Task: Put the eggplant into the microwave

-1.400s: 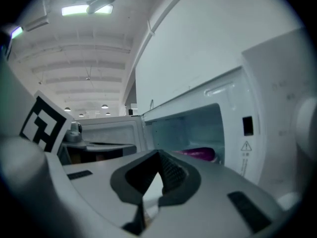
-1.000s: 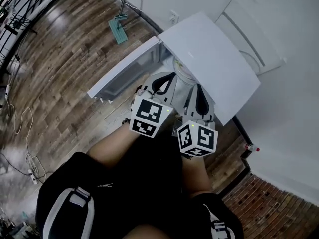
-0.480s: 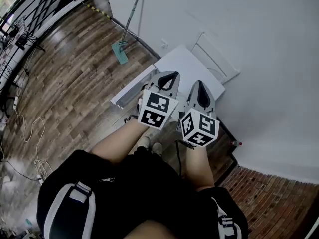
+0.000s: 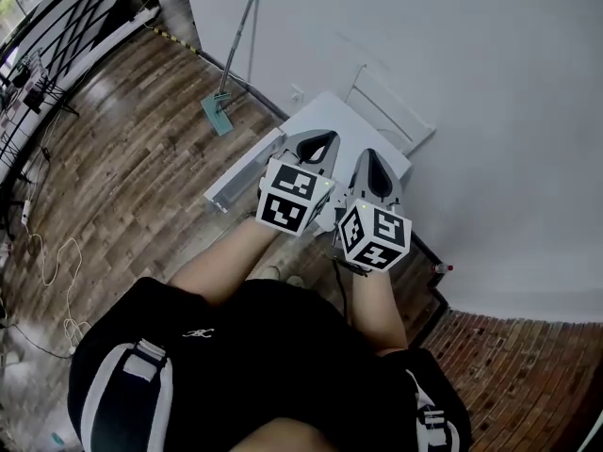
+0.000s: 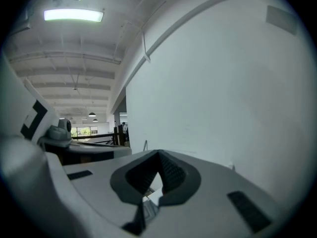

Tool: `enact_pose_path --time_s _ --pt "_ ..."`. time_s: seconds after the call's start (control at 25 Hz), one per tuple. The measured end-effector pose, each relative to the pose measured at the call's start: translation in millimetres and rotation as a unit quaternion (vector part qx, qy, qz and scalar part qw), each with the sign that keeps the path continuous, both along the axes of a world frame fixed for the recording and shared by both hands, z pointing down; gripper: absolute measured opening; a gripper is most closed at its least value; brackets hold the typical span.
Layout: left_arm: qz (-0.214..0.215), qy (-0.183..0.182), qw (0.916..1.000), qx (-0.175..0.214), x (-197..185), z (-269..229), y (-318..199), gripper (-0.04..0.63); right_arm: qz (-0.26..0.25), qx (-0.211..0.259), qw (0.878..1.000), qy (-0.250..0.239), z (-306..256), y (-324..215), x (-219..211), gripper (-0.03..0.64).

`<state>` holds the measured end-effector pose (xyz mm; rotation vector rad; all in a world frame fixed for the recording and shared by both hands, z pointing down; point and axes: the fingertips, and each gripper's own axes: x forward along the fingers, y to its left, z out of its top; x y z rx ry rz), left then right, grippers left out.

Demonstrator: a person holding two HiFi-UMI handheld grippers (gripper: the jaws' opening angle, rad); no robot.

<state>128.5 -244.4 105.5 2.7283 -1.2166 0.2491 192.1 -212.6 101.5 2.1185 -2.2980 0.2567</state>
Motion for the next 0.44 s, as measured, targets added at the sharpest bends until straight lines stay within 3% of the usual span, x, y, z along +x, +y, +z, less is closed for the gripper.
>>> enact_pose_path --time_s 0.44 --pt "-0.003 0.012 0.9999 -0.001 -9.7 1.6 0.8 -0.002 0.007 0.012 1.000 0.007 -0.1 -1.6 4.8 0.005"
